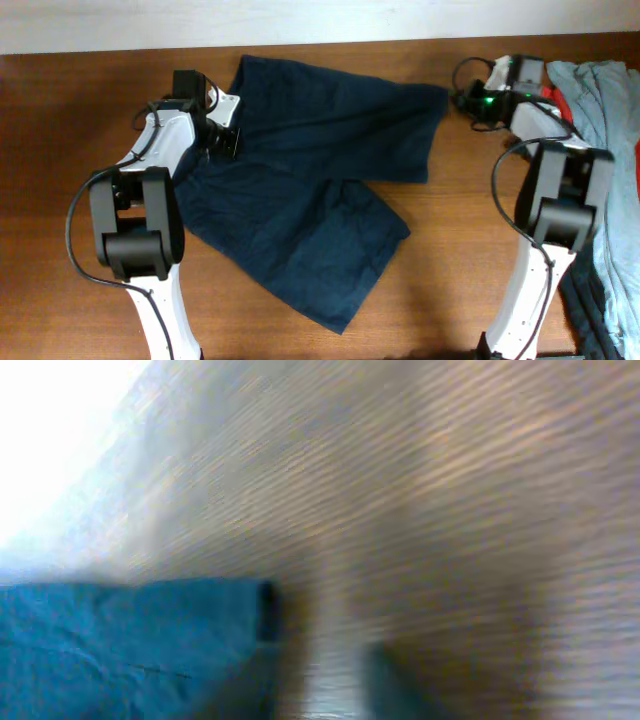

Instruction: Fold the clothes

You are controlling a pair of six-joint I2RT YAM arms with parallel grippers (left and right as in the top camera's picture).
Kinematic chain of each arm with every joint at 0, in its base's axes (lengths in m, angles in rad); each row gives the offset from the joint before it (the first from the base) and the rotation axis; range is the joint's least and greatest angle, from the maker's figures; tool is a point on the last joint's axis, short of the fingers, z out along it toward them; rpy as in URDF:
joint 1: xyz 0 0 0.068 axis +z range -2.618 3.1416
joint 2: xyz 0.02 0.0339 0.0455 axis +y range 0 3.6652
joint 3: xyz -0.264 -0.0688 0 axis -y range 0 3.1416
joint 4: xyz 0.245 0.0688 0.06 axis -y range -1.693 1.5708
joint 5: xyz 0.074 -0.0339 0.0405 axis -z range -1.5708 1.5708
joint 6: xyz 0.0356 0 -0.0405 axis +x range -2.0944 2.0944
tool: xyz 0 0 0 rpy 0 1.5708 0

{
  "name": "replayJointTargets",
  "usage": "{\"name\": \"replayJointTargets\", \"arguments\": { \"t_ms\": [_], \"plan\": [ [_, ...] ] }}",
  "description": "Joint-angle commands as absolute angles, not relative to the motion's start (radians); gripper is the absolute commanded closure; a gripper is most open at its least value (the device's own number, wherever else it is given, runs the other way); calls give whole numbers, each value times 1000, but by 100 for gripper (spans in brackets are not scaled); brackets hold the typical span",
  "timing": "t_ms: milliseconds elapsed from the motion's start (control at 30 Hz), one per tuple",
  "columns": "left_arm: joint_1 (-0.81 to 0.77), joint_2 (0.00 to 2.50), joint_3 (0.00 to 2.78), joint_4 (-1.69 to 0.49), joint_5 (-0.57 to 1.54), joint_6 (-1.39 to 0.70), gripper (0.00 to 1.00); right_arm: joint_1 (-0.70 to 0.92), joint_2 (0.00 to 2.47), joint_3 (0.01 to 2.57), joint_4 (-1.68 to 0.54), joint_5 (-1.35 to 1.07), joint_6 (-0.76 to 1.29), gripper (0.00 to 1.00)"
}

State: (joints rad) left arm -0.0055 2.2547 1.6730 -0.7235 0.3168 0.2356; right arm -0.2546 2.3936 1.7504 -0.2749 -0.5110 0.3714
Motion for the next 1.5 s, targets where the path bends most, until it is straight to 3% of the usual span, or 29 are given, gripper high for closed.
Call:
{"name": "replayJointTargets", "arguments": {
  "t_ms": [0,33,167,367,567,700,833,1100,1300,1467],
  "plan": [
    [30,2332,1634,-769,168,228,54,-295,2407,1765,-288,-651,374,26],
    [30,2332,1653,-787,168,228,52,-300,2405,1766,-313,-719,374,21],
    [29,2332,1789,-931,187,228,51,-300,2352,1766,-476,-847,273,21],
    [29,2332,2117,-1267,191,228,58,-281,2140,1766,-758,-853,39,20],
    [29,2332,2600,-1691,193,229,60,-281,1787,1766,-945,-776,6,18],
    [28,2227,2641,-1688,194,151,54,-282,1598,1766,-1068,-770,12,14],
    [26,2036,2533,-1688,181,130,55,-282,1449,1766,-1216,-735,11,13],
    [27,1531,1943,-1589,-123,-17,53,-255,1355,1744,-1556,-529,11,9],
    [92,1396,1484,-1304,-111,-98,31,-79,1357,1457,-1470,-511,16,9],
    [187,1462,1326,-1184,-11,-97,28,91,1371,1149,-1255,-506,112,9]
  ]
}}
